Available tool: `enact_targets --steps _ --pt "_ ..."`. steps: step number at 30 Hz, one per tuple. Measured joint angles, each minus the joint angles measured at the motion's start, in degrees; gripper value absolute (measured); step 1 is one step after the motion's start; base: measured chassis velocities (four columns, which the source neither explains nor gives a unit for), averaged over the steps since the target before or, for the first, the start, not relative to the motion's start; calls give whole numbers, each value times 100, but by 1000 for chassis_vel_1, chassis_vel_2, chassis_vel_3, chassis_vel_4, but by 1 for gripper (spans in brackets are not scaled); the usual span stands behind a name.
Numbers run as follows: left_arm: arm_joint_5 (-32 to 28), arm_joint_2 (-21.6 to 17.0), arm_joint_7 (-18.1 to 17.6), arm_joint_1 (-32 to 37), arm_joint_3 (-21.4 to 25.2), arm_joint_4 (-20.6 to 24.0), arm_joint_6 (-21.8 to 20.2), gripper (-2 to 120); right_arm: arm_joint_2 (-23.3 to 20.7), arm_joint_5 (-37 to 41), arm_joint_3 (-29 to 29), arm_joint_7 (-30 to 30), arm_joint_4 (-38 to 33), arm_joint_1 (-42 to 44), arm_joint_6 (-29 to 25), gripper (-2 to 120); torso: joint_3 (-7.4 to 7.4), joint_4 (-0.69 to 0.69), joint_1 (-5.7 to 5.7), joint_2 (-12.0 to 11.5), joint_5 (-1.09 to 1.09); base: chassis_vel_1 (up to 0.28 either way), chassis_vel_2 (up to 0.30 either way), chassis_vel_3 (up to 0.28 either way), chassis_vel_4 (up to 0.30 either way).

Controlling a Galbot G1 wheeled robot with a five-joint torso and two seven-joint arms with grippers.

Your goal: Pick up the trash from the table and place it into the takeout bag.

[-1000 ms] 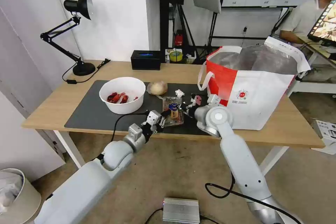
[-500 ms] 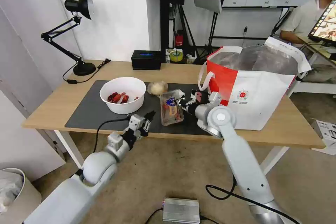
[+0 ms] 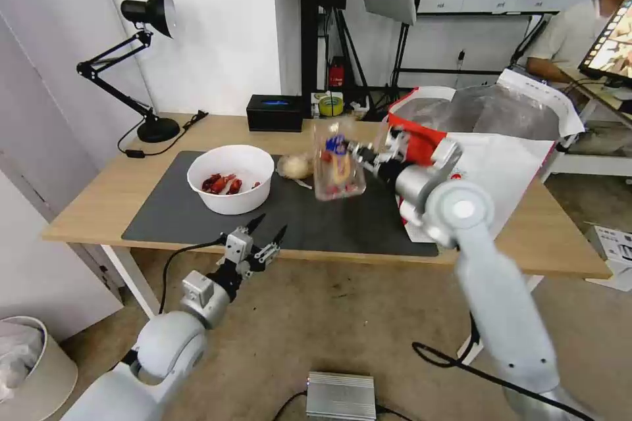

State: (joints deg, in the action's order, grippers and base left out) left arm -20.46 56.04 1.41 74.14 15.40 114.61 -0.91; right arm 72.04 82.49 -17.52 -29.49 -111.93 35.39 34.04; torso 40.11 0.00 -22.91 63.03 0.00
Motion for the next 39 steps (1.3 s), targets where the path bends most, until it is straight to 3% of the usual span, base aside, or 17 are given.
enact_targets --steps 3,6,12,25,33,39 --pt "28 51 1 187 169 59 19 96 -183 218 -100 -182 -108 -351 -78 0 0 -1 0 0 0 0 0 0 0" --pt "50 101 2 324 299 84 41 99 -303 335 -140 -249 -97 -559 -122 0 0 -1 -1 0 0 0 0 0 0" --pt "140 310 40 742 724 203 144 100 -595 565 -203 -296 207 -1012 -194 0 0 1 0 0 1 0 0 0 0" --pt "142 339 112 796 817 270 180 100 -1346 635 -471 -274 742 -1264 -311 0 0 -1 -1 -1 1 0 0 0 0" --pt "120 312 120 784 807 308 214 100 -1967 587 -943 -192 818 -832 -324 0 0 -1 0 -1 1 0 0 0 0" --pt "119 327 124 793 765 336 216 100 -2055 477 -1069 -190 897 -493 -383 0 0 -1 -1 0 1 0 0 0 0"
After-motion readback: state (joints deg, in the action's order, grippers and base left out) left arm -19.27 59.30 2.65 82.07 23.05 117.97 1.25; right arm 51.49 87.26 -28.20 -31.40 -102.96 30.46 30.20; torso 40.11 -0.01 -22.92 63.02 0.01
